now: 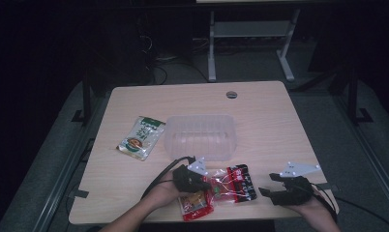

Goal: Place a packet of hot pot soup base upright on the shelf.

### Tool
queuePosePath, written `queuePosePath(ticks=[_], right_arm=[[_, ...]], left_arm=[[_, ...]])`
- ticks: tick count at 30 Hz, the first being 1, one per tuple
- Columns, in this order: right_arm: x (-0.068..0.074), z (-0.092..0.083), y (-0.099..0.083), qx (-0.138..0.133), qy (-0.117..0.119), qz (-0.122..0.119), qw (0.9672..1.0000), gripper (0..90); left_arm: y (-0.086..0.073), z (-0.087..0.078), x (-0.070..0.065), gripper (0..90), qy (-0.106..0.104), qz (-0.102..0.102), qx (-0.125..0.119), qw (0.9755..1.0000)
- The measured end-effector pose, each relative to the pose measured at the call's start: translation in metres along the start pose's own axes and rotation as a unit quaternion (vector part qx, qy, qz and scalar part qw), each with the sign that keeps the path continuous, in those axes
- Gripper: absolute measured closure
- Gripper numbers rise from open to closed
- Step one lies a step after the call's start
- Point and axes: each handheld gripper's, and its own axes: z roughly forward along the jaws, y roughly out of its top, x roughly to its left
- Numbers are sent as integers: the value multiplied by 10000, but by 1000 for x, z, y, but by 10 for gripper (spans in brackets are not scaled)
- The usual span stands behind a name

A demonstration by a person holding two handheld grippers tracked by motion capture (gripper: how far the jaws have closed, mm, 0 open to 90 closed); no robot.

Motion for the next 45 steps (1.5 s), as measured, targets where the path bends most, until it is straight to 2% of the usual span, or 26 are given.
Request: queuePosePath(ticks=[9, 10, 14, 15, 18, 20, 25, 28, 33, 34, 36, 40, 41, 45], right_arm=[[1, 1, 4, -38, 253, 253, 9994, 268], [1, 3, 6, -46, 348, 291, 9990, 267], [0, 7, 13, -75, 353, 378, 9986, 272], [-2, 7, 14, -95, 331, 327, 9989, 272], [-6, 6, 19, -288, 467, 471, 9974, 272], [-7, 6, 23, -347, 459, 473, 9972, 272], [-5, 13, 28, -294, 577, 524, 9965, 270], [-3, 25, 32, -186, 771, 501, 9956, 267], [-5, 37, 36, -55, 935, 525, 9942, 264], [-7, 43, 38, 9, 1044, 592, 9928, 264], [-7, 45, 38, 25, 1095, 635, 9920, 263], [-8, 53, 34, 123, 1384, 821, 9869, 262], [-8, 53, 34, 123, 1384, 821, 9869, 262], [-8, 57, 31, 213, 1542, 924, 9835, 282]], left_arm=[[-2, 2, 2, 898, -20, -51, 137, 9999], [-2, 3, 2, 898, -27, -74, 139, 9999], [-2, 3, 2, 898, -12, -56, 180, 9998], [-1, 3, 2, 899, -5, -38, 179, 9998], [-1, 4, 2, 898, 1, -31, 175, 9998], [-1, 4, 2, 898, 3, -29, 175, 9998], [-1, 4, 2, 898, -3, -29, 179, 9998], [-1, 4, 2, 899, 14, -21, 181, 9998], [-1, 4, 1, 899, 13, -38, 182, 9998], [-1, 4, 1, 899, 15, -36, 183, 9998], [-1, 4, 1, 899, 19, -35, 184, 9998], [-1, 4, 1, 899, 28, -34, 179, 9998], [-1, 4, 1, 899, 28, -34, 179, 9998], [-1, 4, 0, 899, 48, -17, 199, 9998]])
